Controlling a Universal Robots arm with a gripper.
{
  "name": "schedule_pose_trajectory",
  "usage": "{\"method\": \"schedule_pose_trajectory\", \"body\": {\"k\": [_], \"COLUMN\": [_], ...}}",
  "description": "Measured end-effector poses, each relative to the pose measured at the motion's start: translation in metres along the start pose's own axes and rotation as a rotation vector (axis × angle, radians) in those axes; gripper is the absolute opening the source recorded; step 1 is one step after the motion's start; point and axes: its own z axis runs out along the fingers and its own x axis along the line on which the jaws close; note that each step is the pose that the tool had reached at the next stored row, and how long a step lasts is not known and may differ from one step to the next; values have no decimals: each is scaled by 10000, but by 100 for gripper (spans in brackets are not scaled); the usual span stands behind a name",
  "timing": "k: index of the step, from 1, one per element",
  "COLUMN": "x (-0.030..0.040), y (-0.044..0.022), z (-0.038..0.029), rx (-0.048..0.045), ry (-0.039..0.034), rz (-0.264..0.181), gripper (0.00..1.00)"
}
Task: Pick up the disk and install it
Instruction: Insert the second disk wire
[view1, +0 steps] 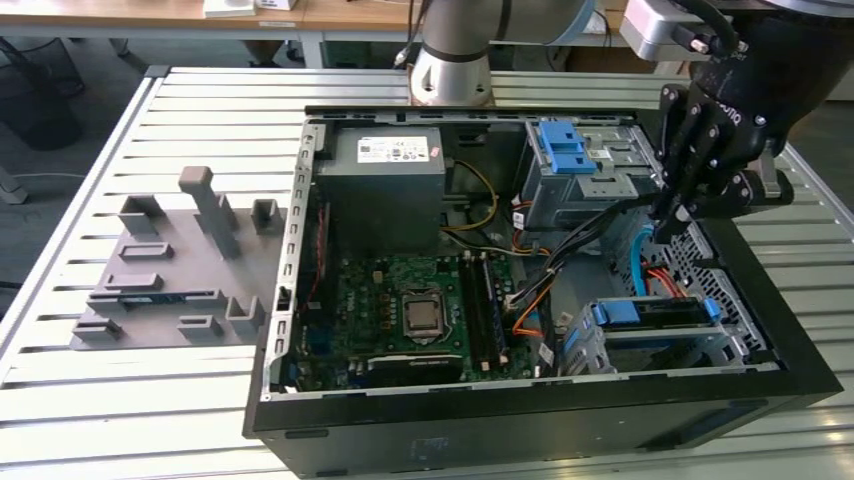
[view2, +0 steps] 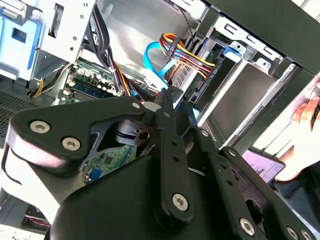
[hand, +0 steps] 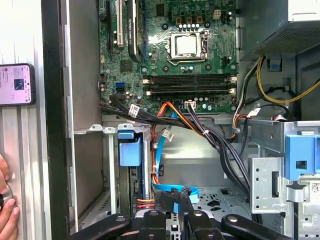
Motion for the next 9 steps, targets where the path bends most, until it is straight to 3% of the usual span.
{"method": "schedule_pose_trajectory", "body": {"k": [3,6,9], "x": [-38,-61,-79], "y": [1,2,2], "z": [16,44,77], "rx": [0,5,10], "ry": [4,150,252], "rz": [0,-4,-7], "gripper": [25,25,25]}}
